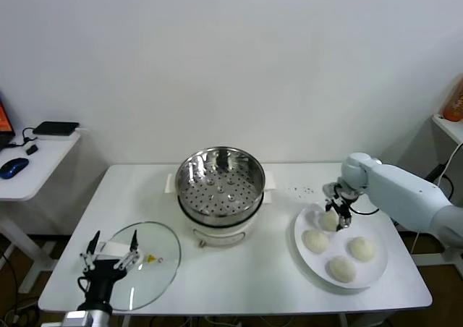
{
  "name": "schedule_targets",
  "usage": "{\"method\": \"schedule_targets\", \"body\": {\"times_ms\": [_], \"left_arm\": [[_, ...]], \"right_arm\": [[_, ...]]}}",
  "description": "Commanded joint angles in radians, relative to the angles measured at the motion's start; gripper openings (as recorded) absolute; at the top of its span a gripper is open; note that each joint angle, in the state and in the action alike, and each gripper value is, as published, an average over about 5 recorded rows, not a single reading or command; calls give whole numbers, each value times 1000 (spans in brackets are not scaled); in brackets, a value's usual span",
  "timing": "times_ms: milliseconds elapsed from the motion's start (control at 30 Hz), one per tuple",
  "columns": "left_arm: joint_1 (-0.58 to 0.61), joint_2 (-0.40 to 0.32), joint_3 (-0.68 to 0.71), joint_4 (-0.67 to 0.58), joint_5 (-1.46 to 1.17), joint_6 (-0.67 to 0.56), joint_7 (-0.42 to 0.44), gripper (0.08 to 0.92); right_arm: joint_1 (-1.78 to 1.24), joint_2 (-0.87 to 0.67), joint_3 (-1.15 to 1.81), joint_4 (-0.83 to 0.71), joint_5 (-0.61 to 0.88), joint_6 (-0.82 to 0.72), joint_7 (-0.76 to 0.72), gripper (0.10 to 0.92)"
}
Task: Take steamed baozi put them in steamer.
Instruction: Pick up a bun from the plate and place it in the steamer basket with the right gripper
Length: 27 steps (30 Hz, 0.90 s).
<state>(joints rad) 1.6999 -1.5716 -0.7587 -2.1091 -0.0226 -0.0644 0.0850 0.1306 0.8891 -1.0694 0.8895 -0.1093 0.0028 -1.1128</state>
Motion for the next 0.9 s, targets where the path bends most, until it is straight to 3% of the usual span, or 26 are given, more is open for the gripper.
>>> {"method": "schedule_targets", "body": {"times_ms": [33, 400, 567, 900], "left_arm": [[1, -1, 0, -2, 0, 0, 0, 823], [3, -2, -4, 0, -1, -3, -2, 823], [3, -2, -4, -2, 1, -2, -2, 823], [2, -5, 2, -8, 14, 1, -2, 823]], "right_arm": [[-1, 1, 4, 3, -1, 0, 0, 676], [131, -46, -13, 152, 18, 47, -5, 670], [285, -50, -69, 241, 40, 142, -18, 670], [588, 42, -141, 252, 56, 340, -22, 670]]}}
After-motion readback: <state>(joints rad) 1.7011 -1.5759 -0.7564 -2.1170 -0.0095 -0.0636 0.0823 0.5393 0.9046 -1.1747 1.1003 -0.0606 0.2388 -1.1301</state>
